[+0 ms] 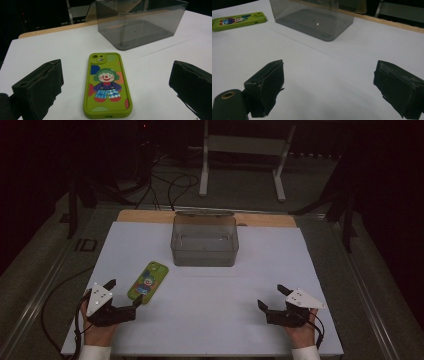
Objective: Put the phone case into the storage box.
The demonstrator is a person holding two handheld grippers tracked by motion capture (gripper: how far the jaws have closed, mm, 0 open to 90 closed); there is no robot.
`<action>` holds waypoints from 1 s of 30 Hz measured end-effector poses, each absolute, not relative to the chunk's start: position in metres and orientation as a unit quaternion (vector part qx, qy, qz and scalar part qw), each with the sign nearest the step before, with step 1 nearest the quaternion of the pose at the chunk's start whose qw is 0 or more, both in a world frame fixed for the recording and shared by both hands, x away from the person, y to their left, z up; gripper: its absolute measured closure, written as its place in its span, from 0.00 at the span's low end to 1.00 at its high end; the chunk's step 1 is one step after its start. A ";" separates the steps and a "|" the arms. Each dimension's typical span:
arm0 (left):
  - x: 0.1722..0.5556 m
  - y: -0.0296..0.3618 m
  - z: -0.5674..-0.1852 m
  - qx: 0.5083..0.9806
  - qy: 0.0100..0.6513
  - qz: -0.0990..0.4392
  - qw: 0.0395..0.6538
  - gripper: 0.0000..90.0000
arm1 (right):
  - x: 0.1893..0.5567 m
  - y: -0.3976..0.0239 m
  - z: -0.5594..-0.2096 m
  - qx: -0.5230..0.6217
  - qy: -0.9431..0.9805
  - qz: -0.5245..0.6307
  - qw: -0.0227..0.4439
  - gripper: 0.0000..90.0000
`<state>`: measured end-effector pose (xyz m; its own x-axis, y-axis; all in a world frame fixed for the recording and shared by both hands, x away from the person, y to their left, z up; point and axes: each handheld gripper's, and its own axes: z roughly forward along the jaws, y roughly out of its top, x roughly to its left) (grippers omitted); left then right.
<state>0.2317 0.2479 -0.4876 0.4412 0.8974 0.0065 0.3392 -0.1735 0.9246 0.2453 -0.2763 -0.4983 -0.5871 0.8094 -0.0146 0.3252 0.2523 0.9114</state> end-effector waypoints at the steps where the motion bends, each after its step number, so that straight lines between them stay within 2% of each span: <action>1: 0.232 0.249 -0.488 0.707 0.440 0.295 0.469 0.00 | 0.245 -0.277 -0.498 0.379 0.750 0.480 0.252 0.11; 30: 0.242 0.246 -0.487 0.720 0.463 0.275 0.438 0.00 | 0.247 -0.277 -0.500 0.384 0.747 0.479 0.258 0.11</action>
<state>0.2417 0.2457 -0.4869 0.4199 0.9075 -0.0095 0.4245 -0.1871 0.8859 0.2467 -0.2769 -0.5000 -0.5729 0.8194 -0.0173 0.3263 0.2474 0.9123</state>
